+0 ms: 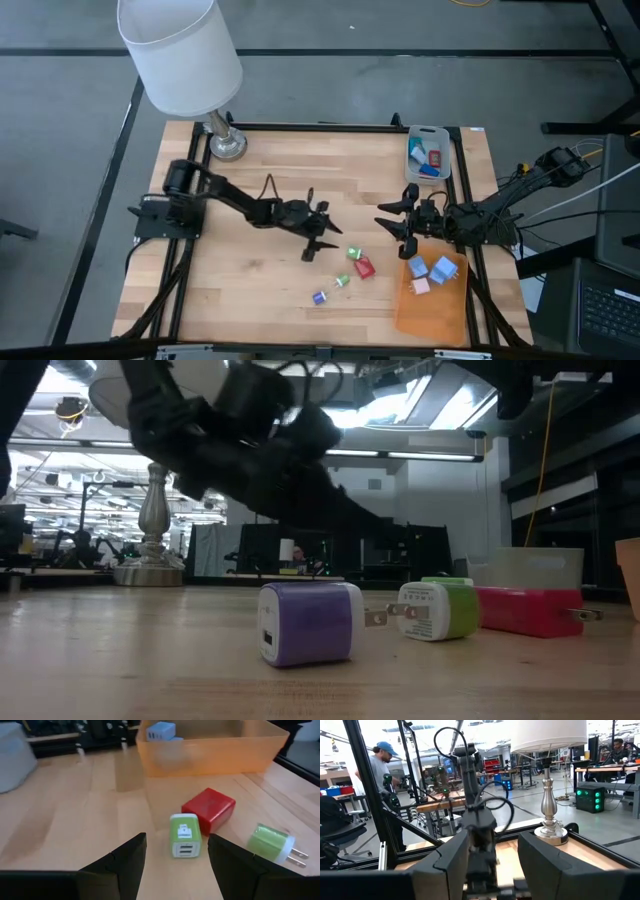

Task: Pick & Place Office items
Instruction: Put the top green charger adapter into the orange bin

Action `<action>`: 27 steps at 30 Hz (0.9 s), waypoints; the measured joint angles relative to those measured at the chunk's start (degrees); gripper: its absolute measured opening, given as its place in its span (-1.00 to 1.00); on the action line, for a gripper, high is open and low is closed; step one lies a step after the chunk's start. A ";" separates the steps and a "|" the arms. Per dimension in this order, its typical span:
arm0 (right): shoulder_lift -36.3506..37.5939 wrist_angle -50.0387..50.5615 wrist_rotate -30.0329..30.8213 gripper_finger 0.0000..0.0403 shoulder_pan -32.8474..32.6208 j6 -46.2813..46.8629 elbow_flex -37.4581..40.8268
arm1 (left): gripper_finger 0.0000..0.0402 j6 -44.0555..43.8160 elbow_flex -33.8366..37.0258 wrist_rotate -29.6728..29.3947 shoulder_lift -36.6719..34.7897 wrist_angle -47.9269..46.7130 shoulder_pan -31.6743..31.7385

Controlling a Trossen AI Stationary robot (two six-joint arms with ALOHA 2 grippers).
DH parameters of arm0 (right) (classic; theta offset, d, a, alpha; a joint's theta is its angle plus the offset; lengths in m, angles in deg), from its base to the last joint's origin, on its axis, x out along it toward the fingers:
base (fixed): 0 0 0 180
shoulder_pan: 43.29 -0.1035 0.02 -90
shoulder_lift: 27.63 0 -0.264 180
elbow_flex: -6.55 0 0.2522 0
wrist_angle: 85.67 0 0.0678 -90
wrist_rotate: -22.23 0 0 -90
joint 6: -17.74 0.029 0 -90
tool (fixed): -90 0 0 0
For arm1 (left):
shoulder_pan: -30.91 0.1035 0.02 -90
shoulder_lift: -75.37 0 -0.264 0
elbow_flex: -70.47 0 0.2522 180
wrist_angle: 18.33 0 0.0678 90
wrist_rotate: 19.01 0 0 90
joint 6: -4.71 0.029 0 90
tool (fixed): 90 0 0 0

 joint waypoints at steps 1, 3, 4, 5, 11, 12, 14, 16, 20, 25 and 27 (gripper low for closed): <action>0.00 -0.01 0.00 -0.15 0.00 0.00 0.00 | 0.03 0.00 -1.29 0.76 1.29 -0.16 0.04; 0.00 0.01 0.00 -0.15 0.00 0.00 0.00 | 0.03 0.01 -3.86 1.21 3.82 -0.19 -0.11; 0.00 0.01 0.00 -0.15 0.00 0.00 0.00 | 0.03 0.11 -4.85 1.32 4.68 -0.38 -0.31; 0.00 0.01 0.00 -0.15 0.00 0.00 0.00 | 0.03 0.38 -6.01 1.72 5.67 -0.25 -0.53; 0.00 0.01 -0.02 -0.15 0.00 -0.02 0.00 | 0.03 -0.52 -10.89 5.24 10.29 -0.35 -0.85; 0.00 0.01 0.00 -0.15 0.00 -0.02 0.00 | 0.03 -0.49 -11.20 5.18 10.57 -0.76 -0.91; 0.00 0.01 -0.02 -0.15 0.00 -0.02 0.00 | 0.03 -0.50 -12.27 5.18 11.49 -1.81 -1.02; 0.00 0.02 -0.02 -0.15 0.00 -0.02 0.00 | 0.03 -0.48 -12.86 5.18 12.16 -2.90 -1.09; 0.00 0.01 -0.02 -0.15 0.00 -0.02 0.00 | 0.03 -0.48 -13.22 3.33 12.85 -3.44 -0.99; 0.00 0.01 -0.02 -0.15 0.00 0.00 0.00 | 0.03 0.00 -13.22 1.22 12.85 -3.98 -0.48; 0.00 0.01 -0.02 -0.15 0.00 0.00 0.00 | 0.03 -0.07 -13.24 1.88 12.85 -4.61 -0.33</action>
